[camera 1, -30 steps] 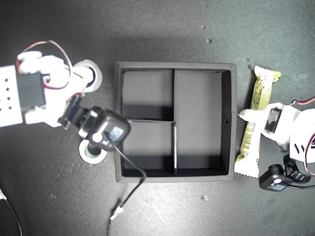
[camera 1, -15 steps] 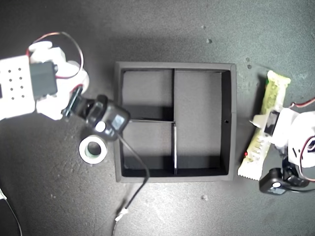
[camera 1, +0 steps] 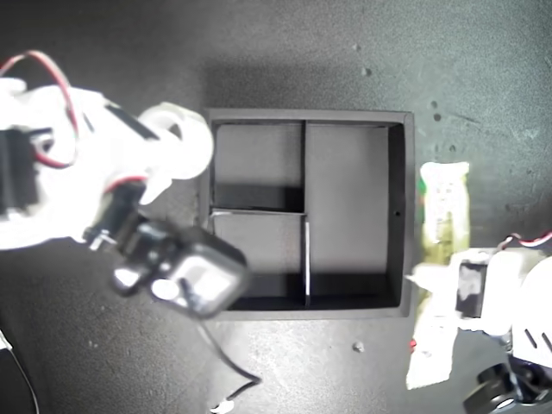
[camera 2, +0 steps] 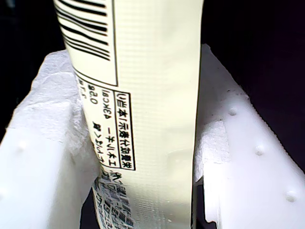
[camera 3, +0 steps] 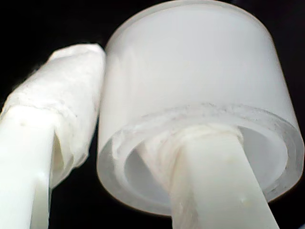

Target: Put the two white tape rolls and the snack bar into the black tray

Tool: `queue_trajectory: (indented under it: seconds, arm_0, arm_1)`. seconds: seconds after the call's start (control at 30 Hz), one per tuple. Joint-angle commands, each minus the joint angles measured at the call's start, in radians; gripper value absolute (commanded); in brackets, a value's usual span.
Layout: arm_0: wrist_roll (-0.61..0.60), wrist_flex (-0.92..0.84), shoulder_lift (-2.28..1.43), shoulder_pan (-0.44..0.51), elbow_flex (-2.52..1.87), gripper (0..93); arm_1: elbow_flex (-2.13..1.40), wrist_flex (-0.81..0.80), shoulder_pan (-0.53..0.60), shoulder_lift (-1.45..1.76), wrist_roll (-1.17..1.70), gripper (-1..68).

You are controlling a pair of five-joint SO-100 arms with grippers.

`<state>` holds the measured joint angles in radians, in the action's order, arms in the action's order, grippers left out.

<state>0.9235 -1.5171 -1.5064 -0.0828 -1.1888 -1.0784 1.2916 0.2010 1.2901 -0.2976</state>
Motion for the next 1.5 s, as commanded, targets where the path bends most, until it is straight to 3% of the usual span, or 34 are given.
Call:
queue_trajectory:
  seconds: [0.0,0.13,0.27,0.37,0.7,0.9,1.07,1.27,1.47]
  arm_0:
    - [-0.006,0.017,0.175,0.028,0.213,1.9]
    - [-0.003,-0.063,0.397,0.037,0.451,2.1]
    - [0.014,-0.293,0.686,0.041,0.893,2.2]
    - [0.015,-0.318,0.764,0.054,1.022,2.3]
    - [0.071,-0.318,0.575,0.114,0.796,16.7]
    - [0.078,-0.318,0.250,0.101,0.529,17.5]
    - [0.164,-0.316,-0.043,0.158,0.307,17.0]
    - [0.308,-0.098,-0.181,0.311,-0.077,16.5]
    - [0.400,0.222,-0.195,0.407,-0.383,16.3]
  arm_1:
    - [0.215,-0.021,-0.014,-0.123,0.023,4.2]
    - [0.345,-0.002,-0.023,-0.267,0.015,3.8]
    - [0.313,0.005,-0.023,-0.267,-0.005,3.2]
    - [0.310,0.008,-0.021,-0.267,-0.005,3.6]
    - [0.344,0.196,-0.026,-0.267,0.026,23.5]
    - [0.505,0.488,-0.081,-0.258,0.051,23.8]
    - [0.359,0.511,-0.175,-0.014,0.018,22.3]
    - [0.066,0.508,-0.268,0.394,-0.276,21.4]
    - [-0.377,0.422,-0.259,0.824,-0.620,9.8]
